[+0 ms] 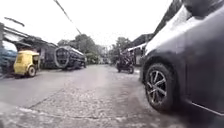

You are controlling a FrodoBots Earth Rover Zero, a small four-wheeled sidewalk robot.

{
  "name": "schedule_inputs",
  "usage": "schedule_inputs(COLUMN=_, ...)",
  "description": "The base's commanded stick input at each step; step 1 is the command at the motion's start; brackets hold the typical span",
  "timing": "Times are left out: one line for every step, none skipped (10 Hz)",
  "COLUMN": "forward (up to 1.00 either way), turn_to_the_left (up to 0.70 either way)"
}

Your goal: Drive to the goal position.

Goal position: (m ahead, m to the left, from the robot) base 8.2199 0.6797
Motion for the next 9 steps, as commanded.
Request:
schedule_inputs(forward=1.00, turn_to_the_left=0.00)
schedule_inputs(forward=1.00, turn_to_the_left=0.00)
schedule_inputs(forward=1.00, turn_to_the_left=0.00)
schedule_inputs(forward=1.00, turn_to_the_left=0.00)
schedule_inputs(forward=1.00, turn_to_the_left=0.00)
schedule_inputs(forward=1.00, turn_to_the_left=0.00)
schedule_inputs(forward=1.00, turn_to_the_left=0.00)
schedule_inputs(forward=1.00, turn_to_the_left=0.00)
schedule_inputs(forward=1.00, turn_to_the_left=0.00)
